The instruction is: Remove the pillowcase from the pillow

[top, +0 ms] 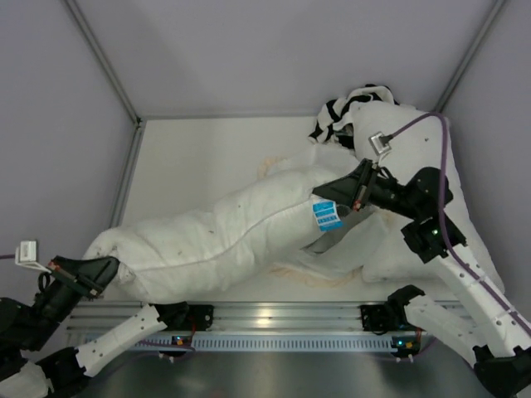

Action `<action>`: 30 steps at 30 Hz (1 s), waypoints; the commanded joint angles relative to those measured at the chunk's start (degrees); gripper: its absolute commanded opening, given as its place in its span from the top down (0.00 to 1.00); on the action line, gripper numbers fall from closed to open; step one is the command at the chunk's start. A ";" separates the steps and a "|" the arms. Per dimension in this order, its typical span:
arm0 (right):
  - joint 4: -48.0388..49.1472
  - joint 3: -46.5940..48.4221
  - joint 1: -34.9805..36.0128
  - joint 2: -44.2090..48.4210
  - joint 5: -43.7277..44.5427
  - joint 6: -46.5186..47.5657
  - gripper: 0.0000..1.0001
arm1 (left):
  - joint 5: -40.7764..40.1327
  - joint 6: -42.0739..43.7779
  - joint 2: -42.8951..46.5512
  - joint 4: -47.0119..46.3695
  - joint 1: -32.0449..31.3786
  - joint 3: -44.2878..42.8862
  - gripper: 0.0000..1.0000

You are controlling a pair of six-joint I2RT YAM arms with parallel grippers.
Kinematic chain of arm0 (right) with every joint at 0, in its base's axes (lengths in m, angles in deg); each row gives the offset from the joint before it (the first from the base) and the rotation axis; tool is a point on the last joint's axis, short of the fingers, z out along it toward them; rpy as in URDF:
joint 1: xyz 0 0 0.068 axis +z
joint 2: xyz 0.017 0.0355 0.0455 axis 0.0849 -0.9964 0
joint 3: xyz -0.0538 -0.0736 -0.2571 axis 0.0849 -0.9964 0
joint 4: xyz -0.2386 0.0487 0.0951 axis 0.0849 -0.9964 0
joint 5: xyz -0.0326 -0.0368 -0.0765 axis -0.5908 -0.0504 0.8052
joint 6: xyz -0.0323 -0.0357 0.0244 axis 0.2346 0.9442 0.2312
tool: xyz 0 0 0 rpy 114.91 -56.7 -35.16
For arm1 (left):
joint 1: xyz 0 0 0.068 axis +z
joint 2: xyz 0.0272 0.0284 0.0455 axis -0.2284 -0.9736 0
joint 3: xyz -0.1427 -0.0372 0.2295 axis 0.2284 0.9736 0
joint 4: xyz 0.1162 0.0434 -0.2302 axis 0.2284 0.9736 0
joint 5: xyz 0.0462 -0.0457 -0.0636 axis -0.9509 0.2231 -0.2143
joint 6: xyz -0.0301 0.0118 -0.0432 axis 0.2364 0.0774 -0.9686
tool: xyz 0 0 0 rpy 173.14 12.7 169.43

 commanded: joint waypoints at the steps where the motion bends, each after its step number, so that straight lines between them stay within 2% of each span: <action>1: -1.27 -5.64 0.17 -0.37 1.02 0.75 1.00 | -0.83 1.91 -2.88 -6.16 -0.14 -5.43 1.00; 3: -0.46 -7.94 0.17 1.65 1.54 1.17 1.00 | -1.01 2.25 -2.71 -7.12 -0.14 -7.90 1.00; 8: -9.42 -3.56 0.09 6.83 3.04 5.31 1.00 | -1.36 4.19 -3.67 -8.98 -0.14 -15.10 1.00; 19: -11.36 7.69 0.09 10.62 -0.83 0.21 1.00 | -3.55 5.86 -4.20 -8.89 -0.49 -18.89 1.00; 22: -12.33 10.06 0.17 8.87 0.66 2.84 1.00 | -4.26 5.95 -4.20 -8.98 -0.58 -17.93 1.00; 27: -10.23 13.93 0.09 -3.77 3.74 8.73 1.00 | -3.30 5.07 -5.07 -10.02 -0.75 -11.09 1.00; 30: 0.12 17.70 0.09 -15.19 2.69 10.58 1.00 | -0.67 5.15 -6.22 -12.04 -0.84 -3.53 1.00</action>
